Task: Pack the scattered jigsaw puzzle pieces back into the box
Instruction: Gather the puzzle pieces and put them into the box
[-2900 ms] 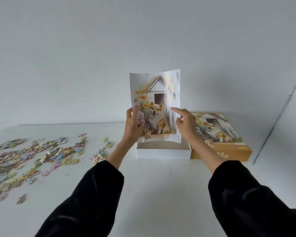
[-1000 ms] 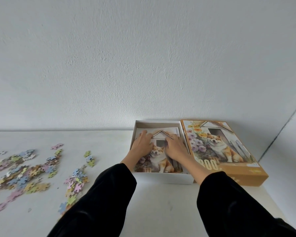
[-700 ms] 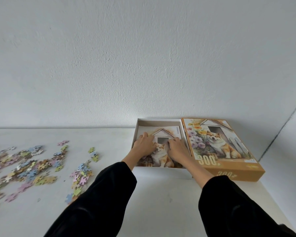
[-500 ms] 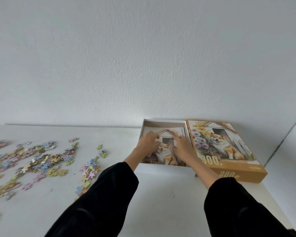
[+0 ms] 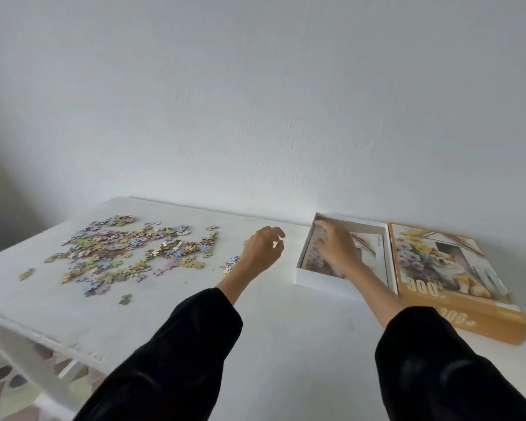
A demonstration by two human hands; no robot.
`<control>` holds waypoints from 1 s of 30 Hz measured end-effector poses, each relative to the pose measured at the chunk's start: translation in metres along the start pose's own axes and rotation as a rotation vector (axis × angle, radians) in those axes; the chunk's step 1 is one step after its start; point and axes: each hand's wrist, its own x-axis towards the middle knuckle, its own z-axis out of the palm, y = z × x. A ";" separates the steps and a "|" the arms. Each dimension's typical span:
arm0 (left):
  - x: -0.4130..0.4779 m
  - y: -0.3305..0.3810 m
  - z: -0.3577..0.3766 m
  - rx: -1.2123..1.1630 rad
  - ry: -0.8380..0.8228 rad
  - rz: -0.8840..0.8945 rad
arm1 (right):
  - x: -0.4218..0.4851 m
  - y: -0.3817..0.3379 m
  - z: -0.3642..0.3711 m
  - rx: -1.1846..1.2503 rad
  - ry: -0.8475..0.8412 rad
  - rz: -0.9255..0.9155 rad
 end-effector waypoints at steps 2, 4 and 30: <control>-0.014 -0.018 -0.023 0.031 0.020 -0.040 | -0.002 -0.021 0.013 0.007 -0.048 -0.022; -0.028 -0.036 -0.045 0.063 0.042 -0.063 | -0.003 -0.041 0.027 0.005 -0.095 -0.048; -0.035 -0.280 -0.179 0.128 -0.043 0.004 | 0.011 -0.230 0.215 0.134 -0.052 -0.008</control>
